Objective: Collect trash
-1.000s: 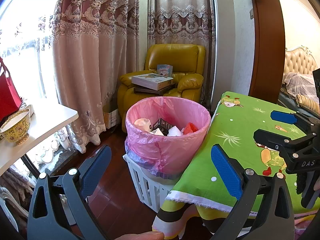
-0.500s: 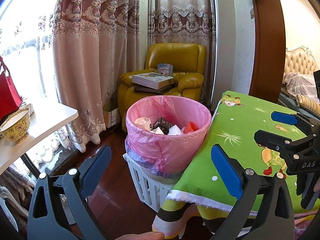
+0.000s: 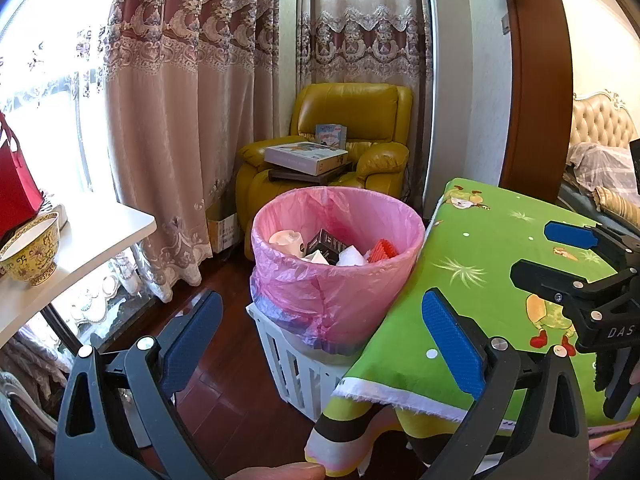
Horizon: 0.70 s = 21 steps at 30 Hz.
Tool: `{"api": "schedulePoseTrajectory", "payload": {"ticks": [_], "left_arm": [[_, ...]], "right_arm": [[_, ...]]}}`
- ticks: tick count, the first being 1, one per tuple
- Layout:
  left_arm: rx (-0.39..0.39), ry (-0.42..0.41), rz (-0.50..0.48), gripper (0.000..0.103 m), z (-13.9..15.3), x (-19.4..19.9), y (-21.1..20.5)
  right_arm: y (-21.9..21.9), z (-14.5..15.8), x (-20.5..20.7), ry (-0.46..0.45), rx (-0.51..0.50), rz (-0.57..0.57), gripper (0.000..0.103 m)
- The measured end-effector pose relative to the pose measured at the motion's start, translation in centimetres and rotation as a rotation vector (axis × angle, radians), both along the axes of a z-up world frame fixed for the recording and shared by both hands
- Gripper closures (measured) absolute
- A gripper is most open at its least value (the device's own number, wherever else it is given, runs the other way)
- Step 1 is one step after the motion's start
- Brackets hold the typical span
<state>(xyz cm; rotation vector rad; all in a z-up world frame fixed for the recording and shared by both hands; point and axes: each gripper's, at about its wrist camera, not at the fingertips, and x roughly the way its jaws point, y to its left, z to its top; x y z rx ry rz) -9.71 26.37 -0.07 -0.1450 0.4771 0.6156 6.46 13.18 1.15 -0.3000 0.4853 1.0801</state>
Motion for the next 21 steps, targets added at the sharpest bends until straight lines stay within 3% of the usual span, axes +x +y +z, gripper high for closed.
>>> {"api": "schedulePoseTrajectory", "payload": {"ticks": [21], "left_arm": [[0.01, 0.002, 0.024, 0.008, -0.54, -0.13, 0.4]], "right_arm": [[0.22, -0.42, -0.43, 0.004, -0.004, 0.001, 0.005]]}}
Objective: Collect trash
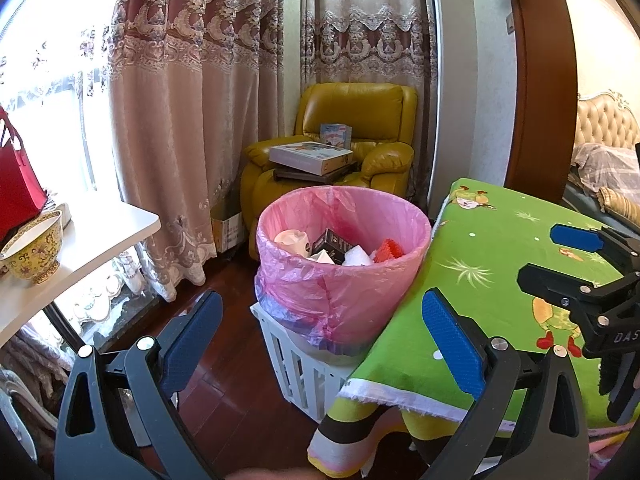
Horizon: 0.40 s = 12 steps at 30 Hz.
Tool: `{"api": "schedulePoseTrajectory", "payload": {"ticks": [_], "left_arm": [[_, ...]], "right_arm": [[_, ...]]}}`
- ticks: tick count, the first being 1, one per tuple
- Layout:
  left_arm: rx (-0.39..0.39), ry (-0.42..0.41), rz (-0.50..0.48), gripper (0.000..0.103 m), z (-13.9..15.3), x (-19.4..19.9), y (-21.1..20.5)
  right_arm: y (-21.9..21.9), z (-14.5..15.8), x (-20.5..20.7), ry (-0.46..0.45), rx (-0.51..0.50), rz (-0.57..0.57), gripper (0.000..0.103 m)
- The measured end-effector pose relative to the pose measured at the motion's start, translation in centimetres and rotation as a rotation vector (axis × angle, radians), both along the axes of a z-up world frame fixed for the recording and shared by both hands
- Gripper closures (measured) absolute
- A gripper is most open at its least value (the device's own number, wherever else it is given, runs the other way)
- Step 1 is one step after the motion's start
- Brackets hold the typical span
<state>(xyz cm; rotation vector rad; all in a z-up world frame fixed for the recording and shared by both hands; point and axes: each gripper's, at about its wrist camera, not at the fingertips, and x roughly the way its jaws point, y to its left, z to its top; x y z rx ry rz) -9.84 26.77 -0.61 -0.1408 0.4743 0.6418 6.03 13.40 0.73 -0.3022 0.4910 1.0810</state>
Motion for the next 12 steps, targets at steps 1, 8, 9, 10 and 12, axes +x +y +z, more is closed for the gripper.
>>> {"api": "schedulePoseTrajectory", "payload": {"ticks": [1, 8, 9, 10, 12], "left_arm": [[0.001, -0.006, 0.02, 0.008, -0.1, -0.2, 0.1], [-0.025, 0.047, 0.002, 0.008, -0.4, 1.0, 0.2], [-0.035, 0.072, -0.017, 0.008, -0.5, 1.5, -0.1], [-0.035, 0.089, -0.028, 0.008, -0.4, 2.0, -0.4], [-0.027, 0.145, -0.089, 0.008, -0.4, 4.1, -1.6]], "right_arm": [[0.0, 0.0, 0.0, 0.0, 0.001, 0.0, 0.005], [-1.3, 0.6, 0.2, -0.007, 0.012, -0.021, 0.005], [-1.8, 0.9, 0.4, -0.011, 0.015, -0.03, 0.005], [-2.8, 1.2, 0.6, -0.017, 0.015, -0.049, 0.005], [-5.0, 1.9, 1.4, -0.024, 0.011, -0.097, 0.005]]}}
